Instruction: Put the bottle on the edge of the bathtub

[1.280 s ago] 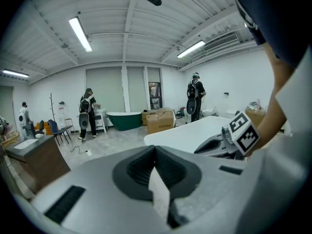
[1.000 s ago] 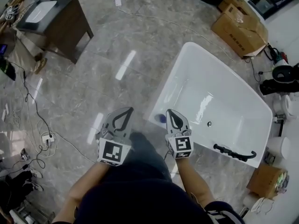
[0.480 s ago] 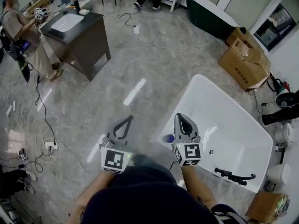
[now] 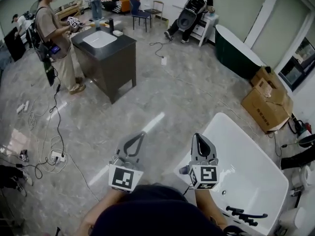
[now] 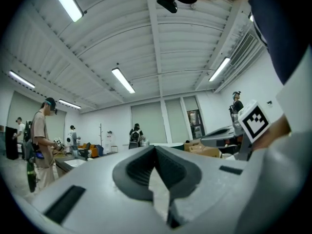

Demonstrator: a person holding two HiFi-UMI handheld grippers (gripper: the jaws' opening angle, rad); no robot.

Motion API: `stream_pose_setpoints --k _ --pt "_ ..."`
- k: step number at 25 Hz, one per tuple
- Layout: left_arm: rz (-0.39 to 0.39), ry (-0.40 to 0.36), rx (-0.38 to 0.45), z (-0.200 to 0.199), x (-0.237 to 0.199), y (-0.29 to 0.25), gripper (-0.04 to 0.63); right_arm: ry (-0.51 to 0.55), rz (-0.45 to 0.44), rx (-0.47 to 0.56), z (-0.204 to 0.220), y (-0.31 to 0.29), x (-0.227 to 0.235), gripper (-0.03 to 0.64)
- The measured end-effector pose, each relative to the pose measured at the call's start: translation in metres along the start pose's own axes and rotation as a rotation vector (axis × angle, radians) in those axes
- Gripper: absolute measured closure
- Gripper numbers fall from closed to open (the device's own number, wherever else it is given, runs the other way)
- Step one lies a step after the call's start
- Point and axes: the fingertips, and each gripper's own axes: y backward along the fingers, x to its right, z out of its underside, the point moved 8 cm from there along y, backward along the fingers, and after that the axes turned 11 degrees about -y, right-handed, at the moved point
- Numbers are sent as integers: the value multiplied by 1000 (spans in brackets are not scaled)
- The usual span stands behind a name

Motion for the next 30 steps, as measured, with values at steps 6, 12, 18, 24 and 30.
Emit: stream_pose_setpoints --k 6,12,18,24,30 --pt "-233 15 -43 -11 -46 56 595 4 -207 46 -30 -37 -62 600" --pt "-550 -12 -130 -9 -90 148 595 26 -493 97 -50 -72 -154 600" --pt "-836 -6 -213 -18 -110 234 595 26 -745 132 -71 -89 -240 600" --pt "-1029 -79 -293 -36 -106 307 594 14 -936 154 -88 -68 -318 600" --pt "-1094 -83 -312 -44 -106 341 595 8 -1001 158 -93 -48 -358 600"
